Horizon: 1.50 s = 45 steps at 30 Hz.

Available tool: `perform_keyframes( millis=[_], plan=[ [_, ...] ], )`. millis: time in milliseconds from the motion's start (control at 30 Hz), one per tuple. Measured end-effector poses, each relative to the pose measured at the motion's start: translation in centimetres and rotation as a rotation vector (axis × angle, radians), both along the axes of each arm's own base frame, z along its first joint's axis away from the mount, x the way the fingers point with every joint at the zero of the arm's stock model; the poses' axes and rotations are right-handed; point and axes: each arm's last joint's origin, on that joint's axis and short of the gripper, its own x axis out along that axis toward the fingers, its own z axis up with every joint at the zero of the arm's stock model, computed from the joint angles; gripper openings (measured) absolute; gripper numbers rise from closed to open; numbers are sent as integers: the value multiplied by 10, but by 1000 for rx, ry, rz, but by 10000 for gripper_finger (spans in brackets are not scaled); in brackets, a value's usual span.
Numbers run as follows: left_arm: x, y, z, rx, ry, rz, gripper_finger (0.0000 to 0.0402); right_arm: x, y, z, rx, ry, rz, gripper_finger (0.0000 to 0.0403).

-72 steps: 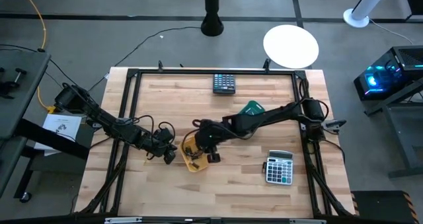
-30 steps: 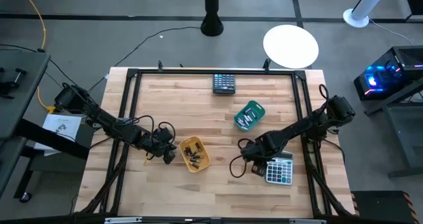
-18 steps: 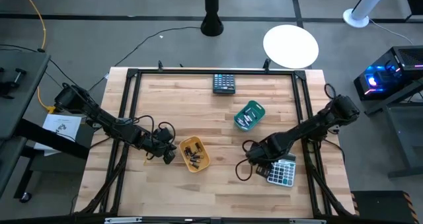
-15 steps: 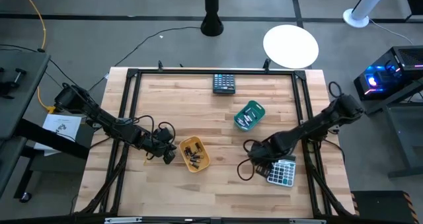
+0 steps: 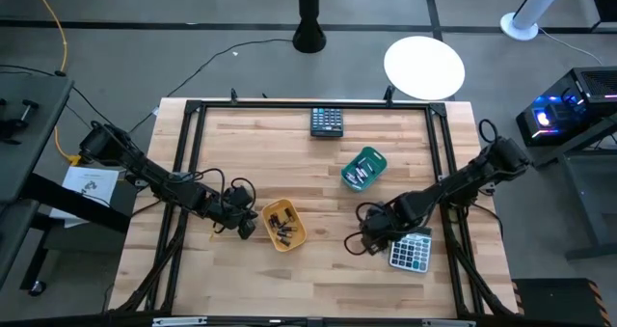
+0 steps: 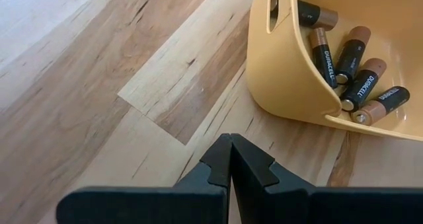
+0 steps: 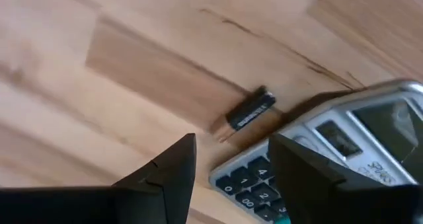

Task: Sort batteries
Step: Put the black battery into the yellow bin

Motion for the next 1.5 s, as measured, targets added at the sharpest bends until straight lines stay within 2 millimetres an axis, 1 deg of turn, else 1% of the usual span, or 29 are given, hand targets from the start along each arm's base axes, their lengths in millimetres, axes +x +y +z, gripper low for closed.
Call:
perform_keyframes(
  millis=[100, 167, 333, 500, 567, 800, 900, 967, 1033, 1067, 1133, 1167, 1200, 1233, 1300, 1433, 1500],
  plan=[
    [1, 0, 1, -4, -8, 0, 0, -2, 2, -3, -27, 35, -75, 183],
    [1, 0, 1, -3, -9, 0, 0, 1, 4, -7, -28, 32, -93, 183],
    [1, -1, 1, -8, -16, -1, 0, 10, 11, -20, -3, 12, -93, 183],
    [2, -1, 1, -18, -21, 7, 0, 10, 13, -32, -17, 89, -111, 183],
    [2, -1, 1, -21, -22, 11, 0, 11, 13, -36, -31, 93, -111, 183],
    [2, -1, 1, -25, -19, 7, 0, 11, 12, -39, -54, 107, -134, 183],
    [2, -1, 1, -22, -19, 3, 0, 14, 14, -42, -47, 89, -111, 182],
    [1, -1, 1, -21, -18, 3, 0, 15, 14, -46, -46, 86, -74, 172],
    [1, -1, 1, -17, -17, 1, 0, 17, 15, -52, -45, 92, -26, 146],
    [1, -1, 1, -12, -18, -2, 0, 17, 15, -53, -47, 92, -4, 127],
    [1, -1, 1, -12, -18, -2, 0, 19, 15, -55, -56, 77, 32, 73],
    [2, -1, 1, -13, -20, -2, 0, 20, 14, -54, -60, 66, 45, 43],
    [2, -1, 1, -18, -23, -4, 0, 22, 12, -51, -60, 46, 65, 27],
    [2, -1, 2, -25, -23, -8, 0, 25, 10, -46, -60, 27, 86, 21],
    [3, -2, 2, -48, -23, -23, 0, 35, 3, -36, -91, -44, 116, 26],
    [1, -4, 1, -99, 19, -58, 0, 71, -15, 1, -207, -326, 187, 20],
    [-2, -4, -1, -129, 59, -54, 0, 89, -24, 10, -202, -458, 237, 20]
  ],
)
